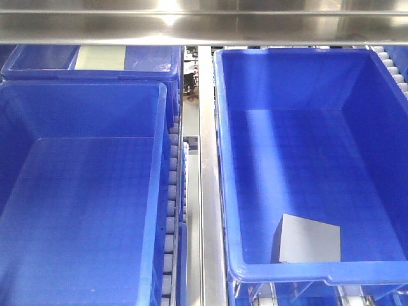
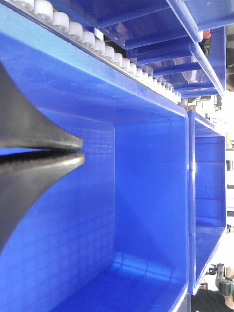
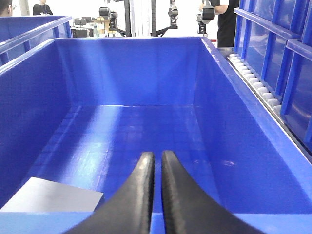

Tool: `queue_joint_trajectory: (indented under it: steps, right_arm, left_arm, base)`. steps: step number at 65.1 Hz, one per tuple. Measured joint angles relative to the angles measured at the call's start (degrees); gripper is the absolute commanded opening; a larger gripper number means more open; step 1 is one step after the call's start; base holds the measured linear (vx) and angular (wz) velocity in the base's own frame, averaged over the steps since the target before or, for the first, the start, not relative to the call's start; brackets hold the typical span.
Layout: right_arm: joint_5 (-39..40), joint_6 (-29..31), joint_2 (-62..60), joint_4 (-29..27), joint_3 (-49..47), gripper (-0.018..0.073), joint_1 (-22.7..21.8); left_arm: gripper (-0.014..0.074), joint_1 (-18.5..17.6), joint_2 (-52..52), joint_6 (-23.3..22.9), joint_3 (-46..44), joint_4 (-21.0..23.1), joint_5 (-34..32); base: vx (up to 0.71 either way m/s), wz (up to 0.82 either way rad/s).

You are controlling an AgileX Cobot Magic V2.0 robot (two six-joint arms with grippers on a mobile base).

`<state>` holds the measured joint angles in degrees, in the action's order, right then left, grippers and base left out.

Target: Sort gray base to blue bin

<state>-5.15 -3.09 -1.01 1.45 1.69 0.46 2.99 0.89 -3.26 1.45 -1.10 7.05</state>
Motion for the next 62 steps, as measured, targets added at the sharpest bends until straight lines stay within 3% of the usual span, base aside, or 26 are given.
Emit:
queue_joint_trajectory:
  steps: [62]
  right_arm:
    - [0.0, 0.0, 0.0, 0.0, 0.0, -0.0004, 0.0]
  left_arm:
    - [-0.0006, 0.0, 0.0, 0.0, 0.0, 0.0, 0.0]
  base:
    - [0.0, 0.0]
